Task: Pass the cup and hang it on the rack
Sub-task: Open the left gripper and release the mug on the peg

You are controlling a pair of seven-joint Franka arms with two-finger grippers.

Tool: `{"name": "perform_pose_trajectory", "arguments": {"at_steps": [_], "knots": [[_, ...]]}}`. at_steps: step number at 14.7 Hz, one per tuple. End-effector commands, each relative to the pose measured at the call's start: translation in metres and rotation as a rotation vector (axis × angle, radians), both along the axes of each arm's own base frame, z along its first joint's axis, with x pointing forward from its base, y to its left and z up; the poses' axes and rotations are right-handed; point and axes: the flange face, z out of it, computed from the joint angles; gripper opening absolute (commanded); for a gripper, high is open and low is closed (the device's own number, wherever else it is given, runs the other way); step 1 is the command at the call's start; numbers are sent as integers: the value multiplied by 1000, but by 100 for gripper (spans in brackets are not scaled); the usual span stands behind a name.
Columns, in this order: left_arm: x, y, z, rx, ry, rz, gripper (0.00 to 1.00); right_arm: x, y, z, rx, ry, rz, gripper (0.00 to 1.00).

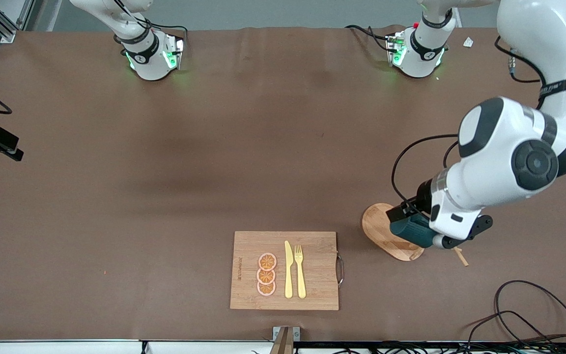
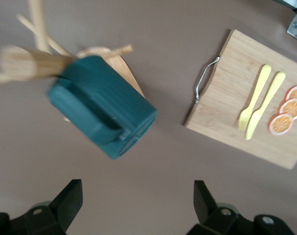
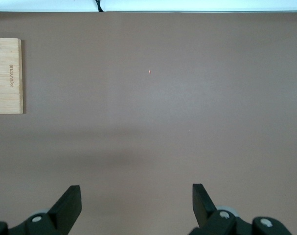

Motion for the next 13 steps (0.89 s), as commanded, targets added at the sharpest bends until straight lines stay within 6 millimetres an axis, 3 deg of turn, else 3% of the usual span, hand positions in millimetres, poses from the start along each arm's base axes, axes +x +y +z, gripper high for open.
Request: {"name": "perform_pose_trajectory", "arguments": {"at_steps": [1, 5, 8, 13], "knots": [[-16, 8, 40, 101, -75, -109, 100, -4, -1, 5, 2, -7, 7, 100], [-42, 25, 98, 181, -115, -161, 100, -4, -1, 5, 2, -7, 7, 100], [-68, 51, 139, 209, -97, -286, 100, -4, -1, 5, 2, -7, 7, 100], [-95, 131, 184, 120, -75, -375, 100, -4, -1, 5, 2, -7, 7, 100]]}}
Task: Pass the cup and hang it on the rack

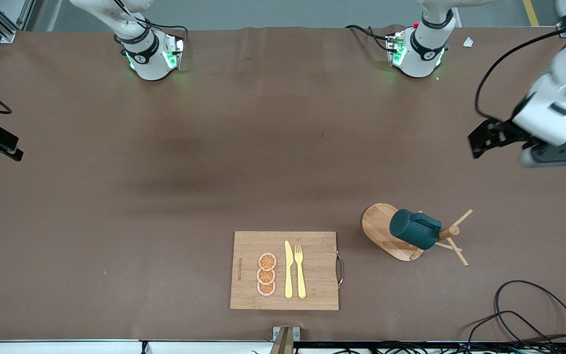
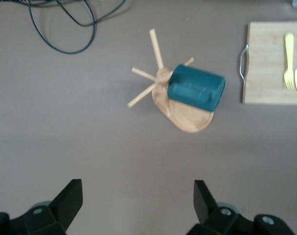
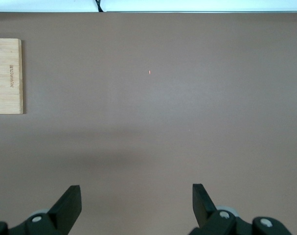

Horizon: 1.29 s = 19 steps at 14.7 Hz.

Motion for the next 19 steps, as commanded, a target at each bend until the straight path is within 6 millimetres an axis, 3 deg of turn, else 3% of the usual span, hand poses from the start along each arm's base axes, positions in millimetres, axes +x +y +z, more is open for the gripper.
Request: {"name": "perform_pose_trajectory", "arguments": {"at_steps": [1, 6, 9, 15, 19], "knots": [[-25, 25, 14, -29, 27, -20, 100, -4, 0, 4, 2, -4, 7, 100], [-53, 49, 22, -55, 55, -56, 100, -4, 0, 5, 2, -7, 7, 100], [-65, 48, 24, -58, 54, -54, 100, -4, 0, 4, 3, -6, -2, 100], [-86, 53, 10, -60, 37, -50, 100, -4, -1, 2, 7, -7, -39, 100], [-91, 44, 2, -52, 14, -63, 100, -4, -1, 2, 8, -5, -43, 100]]}}
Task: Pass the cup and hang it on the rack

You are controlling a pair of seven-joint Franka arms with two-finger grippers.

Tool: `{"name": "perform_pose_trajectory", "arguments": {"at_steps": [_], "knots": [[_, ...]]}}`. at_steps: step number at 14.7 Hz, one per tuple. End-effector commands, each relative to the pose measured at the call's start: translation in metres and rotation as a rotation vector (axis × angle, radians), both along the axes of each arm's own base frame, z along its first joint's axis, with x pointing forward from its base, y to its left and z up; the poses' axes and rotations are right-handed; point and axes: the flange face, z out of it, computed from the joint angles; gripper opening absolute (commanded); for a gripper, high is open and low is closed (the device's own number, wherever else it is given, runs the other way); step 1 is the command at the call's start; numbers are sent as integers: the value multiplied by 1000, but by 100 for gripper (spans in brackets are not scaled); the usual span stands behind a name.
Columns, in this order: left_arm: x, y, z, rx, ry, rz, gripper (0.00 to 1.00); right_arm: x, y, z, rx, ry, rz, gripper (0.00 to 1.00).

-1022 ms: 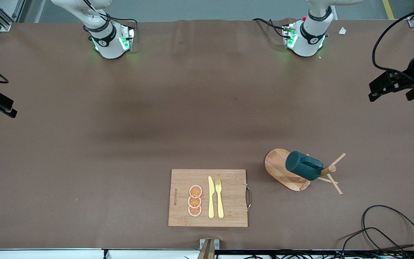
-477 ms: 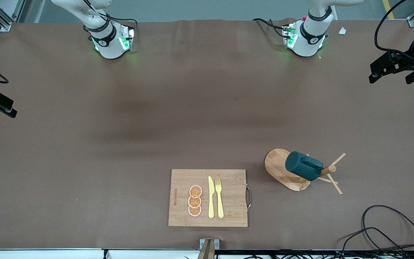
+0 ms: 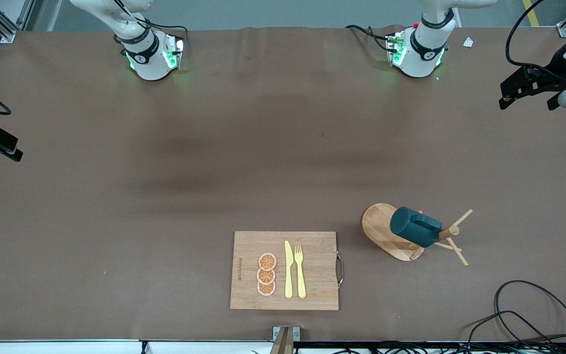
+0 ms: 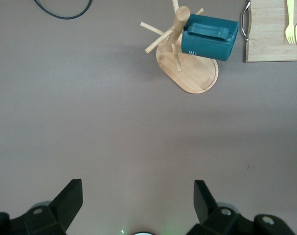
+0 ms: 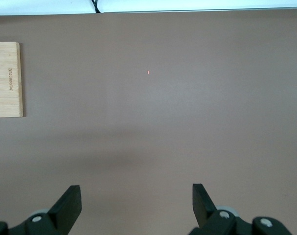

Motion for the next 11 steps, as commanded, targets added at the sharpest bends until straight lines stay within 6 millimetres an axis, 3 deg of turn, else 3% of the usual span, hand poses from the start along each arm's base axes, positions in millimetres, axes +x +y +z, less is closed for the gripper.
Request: {"name": "perform_pose_trajectory", "arguments": {"at_steps": [1, 6, 11], "knots": [[-13, -16, -3, 3, -13, -37, 100, -4, 0, 2, 6, -7, -18, 100], [-15, -18, -3, 9, -12, -48, 100, -4, 0, 2, 6, -5, -15, 100], [-12, -3, -2, 10, -13, -25, 100, -4, 2, 2, 6, -5, -12, 100]]}}
